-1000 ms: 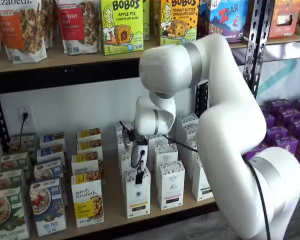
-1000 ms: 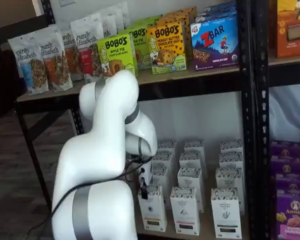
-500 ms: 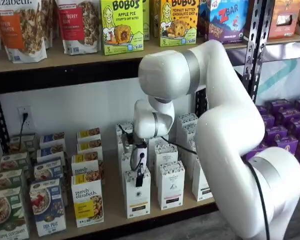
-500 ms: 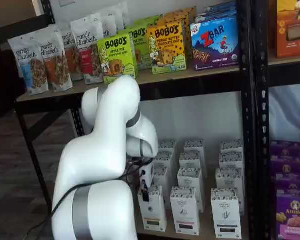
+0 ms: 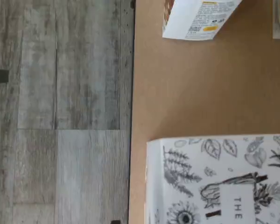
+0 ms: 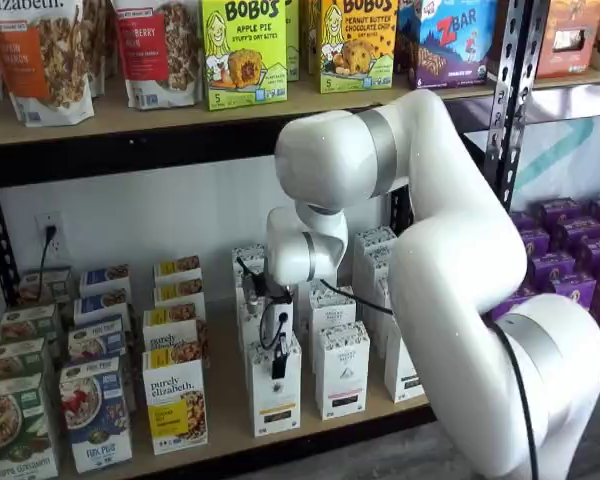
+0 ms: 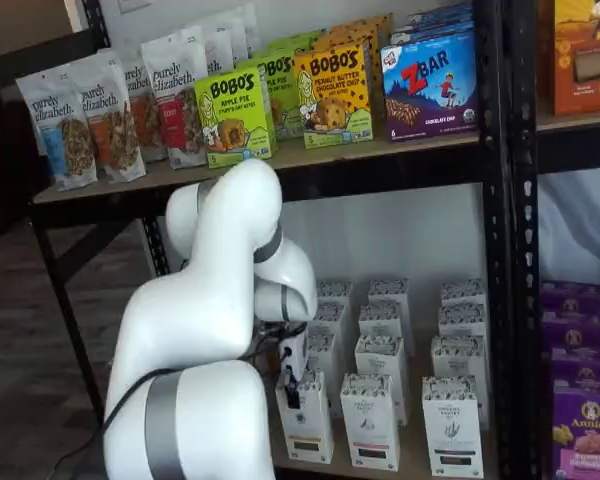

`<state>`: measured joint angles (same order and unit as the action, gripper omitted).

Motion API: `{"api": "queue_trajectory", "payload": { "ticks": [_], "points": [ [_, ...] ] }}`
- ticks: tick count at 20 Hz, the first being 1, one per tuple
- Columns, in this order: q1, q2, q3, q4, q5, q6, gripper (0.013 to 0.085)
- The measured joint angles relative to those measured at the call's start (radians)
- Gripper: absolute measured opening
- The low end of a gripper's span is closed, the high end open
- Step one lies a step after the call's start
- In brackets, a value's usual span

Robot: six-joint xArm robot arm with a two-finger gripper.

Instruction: Pick up the white box with a yellow strip in the middle, on the bottom shelf, the fourth box from the left

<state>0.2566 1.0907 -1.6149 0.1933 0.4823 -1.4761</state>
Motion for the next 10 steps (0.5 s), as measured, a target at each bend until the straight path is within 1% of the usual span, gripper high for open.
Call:
{"api": "queue_trajectory", "payload": {
  "ticks": [4,6,7,8,9,10],
  "points": [
    [0.000,0.008,0.000,0.004,-0.022,-0.004,0.0850],
    [-0.001,0.009,0.000,0.014,-0.026,-0.014,0.0770],
    [-0.002,0.010,-0.001,0.015,-0.024,-0.016,0.0770],
    [-0.003,0.010,-0.002,0.015,-0.022,-0.017,0.0730],
    [-0.004,0.010,-0.002,0.015,-0.020,-0.018,0.0730],
    [-0.006,0.010,-0.005,0.007,-0.012,-0.013,0.0690]
  ]
}}
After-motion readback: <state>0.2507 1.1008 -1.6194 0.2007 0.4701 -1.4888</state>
